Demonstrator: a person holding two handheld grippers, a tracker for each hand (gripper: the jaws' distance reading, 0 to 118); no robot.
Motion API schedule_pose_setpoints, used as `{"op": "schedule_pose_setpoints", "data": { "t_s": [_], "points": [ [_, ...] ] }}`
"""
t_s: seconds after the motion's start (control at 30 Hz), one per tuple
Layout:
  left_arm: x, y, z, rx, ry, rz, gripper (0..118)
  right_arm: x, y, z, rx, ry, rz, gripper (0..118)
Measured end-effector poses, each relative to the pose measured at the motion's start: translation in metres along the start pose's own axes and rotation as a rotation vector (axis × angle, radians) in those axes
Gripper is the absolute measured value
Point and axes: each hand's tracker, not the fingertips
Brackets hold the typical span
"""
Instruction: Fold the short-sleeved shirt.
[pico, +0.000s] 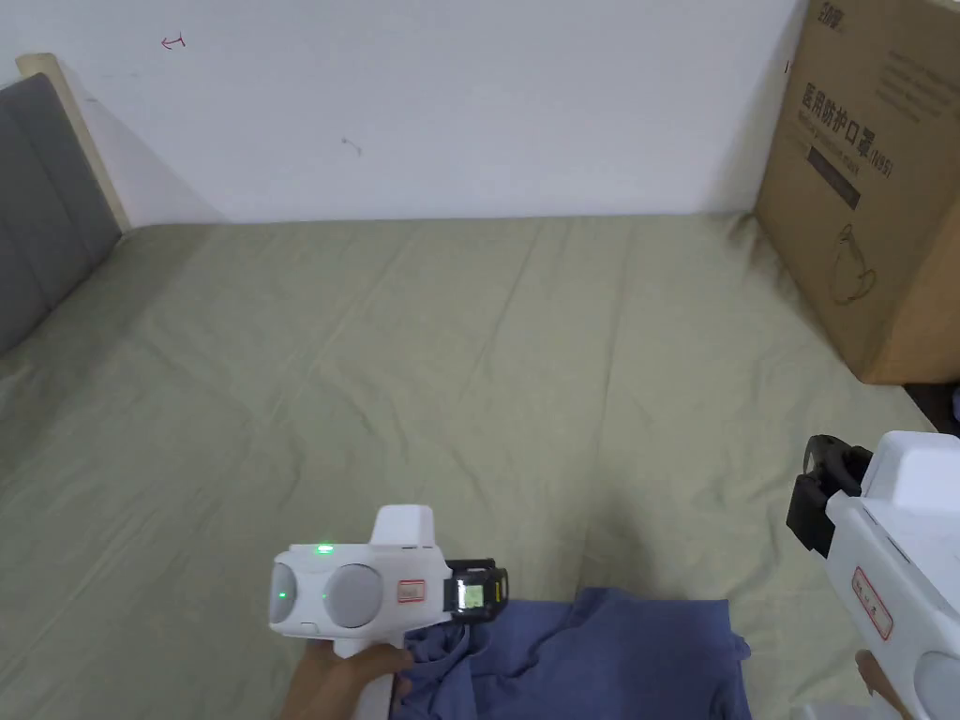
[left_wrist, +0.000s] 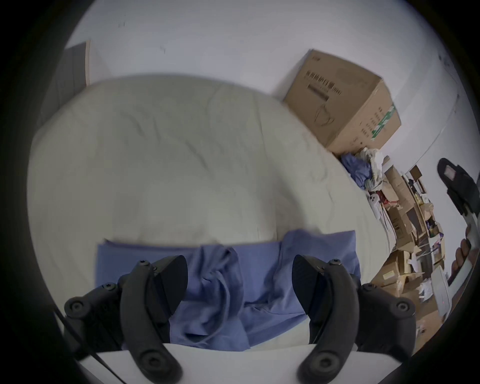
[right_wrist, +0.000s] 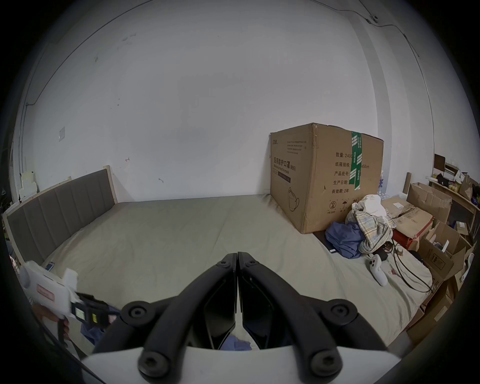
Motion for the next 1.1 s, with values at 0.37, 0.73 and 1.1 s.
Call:
{"op": "schedule_pose_setpoints", "data": {
  "t_s": [0.37, 0.73, 1.1],
  "points": [
    [-0.070, -0.021, 0.042, 0.204, 0.163, -0.044, 7, -0.008, 0.007, 0.002, 0.020, 0.015, 0.004, 0],
    [-0.081, -0.075, -0.004, 0.033, 0.205, -0.124, 0, -0.010, 0.007, 0.003, 0.008, 0.021, 0.017, 0],
    [-0.016, -0.095, -0.030, -0.039, 0.026, -0.211, 0, 0.002, 0.002, 0.004, -0.011, -0.004, 0.010, 0]
  ]
}}
